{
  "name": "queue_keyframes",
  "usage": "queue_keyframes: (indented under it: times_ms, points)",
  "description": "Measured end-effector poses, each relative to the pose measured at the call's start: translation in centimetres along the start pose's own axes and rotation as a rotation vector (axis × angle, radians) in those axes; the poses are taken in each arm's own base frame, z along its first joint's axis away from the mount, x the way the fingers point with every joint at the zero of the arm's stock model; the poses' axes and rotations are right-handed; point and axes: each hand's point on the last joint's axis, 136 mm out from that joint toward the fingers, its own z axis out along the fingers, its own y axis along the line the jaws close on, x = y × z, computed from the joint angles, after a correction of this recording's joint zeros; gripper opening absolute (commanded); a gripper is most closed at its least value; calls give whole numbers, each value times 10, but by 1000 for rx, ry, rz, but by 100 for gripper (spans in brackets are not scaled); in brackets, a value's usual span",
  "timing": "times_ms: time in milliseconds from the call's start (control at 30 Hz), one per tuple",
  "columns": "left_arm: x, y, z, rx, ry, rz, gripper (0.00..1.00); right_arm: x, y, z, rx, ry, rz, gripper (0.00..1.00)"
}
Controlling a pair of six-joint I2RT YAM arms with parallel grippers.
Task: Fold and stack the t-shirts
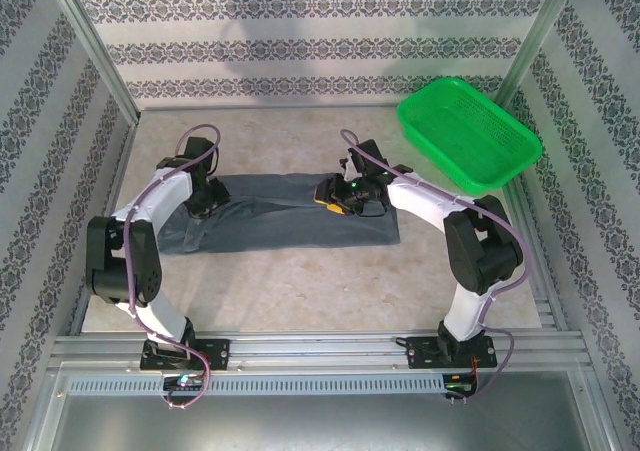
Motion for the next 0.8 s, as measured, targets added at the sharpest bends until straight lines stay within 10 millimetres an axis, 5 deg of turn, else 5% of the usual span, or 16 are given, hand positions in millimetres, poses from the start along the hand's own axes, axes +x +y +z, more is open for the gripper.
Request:
queue_keyframes:
  times_ms: [233, 500, 633, 800]
  points:
    - [-7, 14, 22, 52, 39, -261, 43, 2, 4, -1, -25, -1, -5, 46]
    - [-22, -3, 26, 153, 15, -348, 40, 3, 4, -2, -30, -3, 0, 46]
    - [-23, -7, 29, 173, 23, -365, 34, 3, 4, -2, -30, -3, 1, 46]
    - [-24, -9, 30, 177, 23, -368, 15, 2, 4, -2, -31, -4, 1, 46]
